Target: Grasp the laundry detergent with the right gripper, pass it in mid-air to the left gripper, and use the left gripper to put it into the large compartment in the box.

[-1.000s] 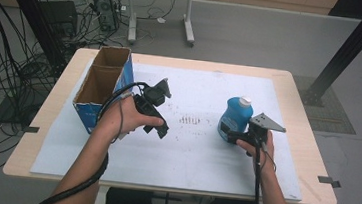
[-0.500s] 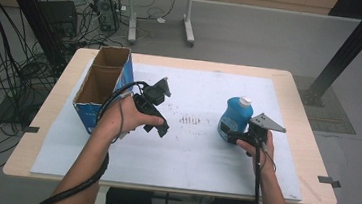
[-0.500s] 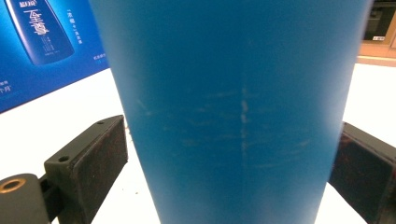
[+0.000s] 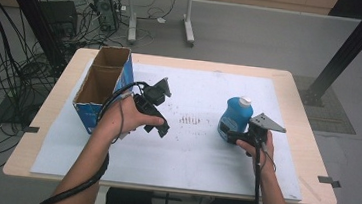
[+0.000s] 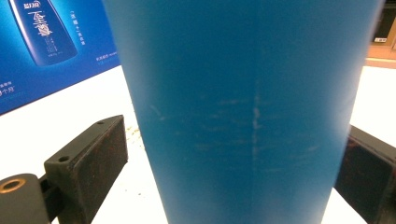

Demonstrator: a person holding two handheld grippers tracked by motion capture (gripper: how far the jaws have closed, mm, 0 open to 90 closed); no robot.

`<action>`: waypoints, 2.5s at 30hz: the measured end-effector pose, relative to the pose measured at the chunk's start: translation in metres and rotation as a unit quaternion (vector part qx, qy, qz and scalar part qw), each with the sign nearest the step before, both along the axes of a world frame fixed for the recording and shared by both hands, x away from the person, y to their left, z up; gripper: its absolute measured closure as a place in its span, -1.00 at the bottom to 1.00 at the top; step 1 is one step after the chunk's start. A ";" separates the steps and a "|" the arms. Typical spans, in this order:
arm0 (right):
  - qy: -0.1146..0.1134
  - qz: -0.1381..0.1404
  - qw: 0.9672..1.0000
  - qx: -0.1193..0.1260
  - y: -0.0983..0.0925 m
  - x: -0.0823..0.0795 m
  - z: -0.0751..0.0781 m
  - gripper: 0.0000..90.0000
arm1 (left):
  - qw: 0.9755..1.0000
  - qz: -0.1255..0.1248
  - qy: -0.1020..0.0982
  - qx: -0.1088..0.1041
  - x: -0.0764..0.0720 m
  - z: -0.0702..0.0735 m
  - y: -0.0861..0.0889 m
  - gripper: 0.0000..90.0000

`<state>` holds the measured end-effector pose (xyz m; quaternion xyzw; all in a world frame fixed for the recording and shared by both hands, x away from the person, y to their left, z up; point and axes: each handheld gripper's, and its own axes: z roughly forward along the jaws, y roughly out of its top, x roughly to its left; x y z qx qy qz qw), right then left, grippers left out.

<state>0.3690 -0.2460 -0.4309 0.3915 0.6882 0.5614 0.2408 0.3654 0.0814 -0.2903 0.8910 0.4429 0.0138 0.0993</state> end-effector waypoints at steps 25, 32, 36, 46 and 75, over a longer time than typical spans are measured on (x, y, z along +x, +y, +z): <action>-0.001 -0.001 1.000 0.003 -0.001 -0.001 0.000 -0.89 | 1.000 0.001 0.000 0.002 -0.001 -0.001 -0.001 -0.77; -0.002 0.000 1.000 0.003 -0.001 -0.001 0.000 -0.89 | 1.000 0.002 -0.001 0.003 0.000 0.000 -0.001 -0.77; -0.002 0.000 1.000 0.003 -0.001 -0.001 0.000 -0.89 | 1.000 0.001 0.001 0.002 0.000 0.000 -0.001 -0.77; -0.004 -0.001 1.000 0.005 -0.001 -0.001 0.001 -0.87 | 1.000 -0.001 0.002 0.003 0.000 -0.001 -0.002 -0.77; -0.023 -0.003 1.000 -0.007 0.000 -0.003 -0.001 -0.21 | 1.000 -0.002 0.004 0.002 0.000 -0.001 -0.003 -0.76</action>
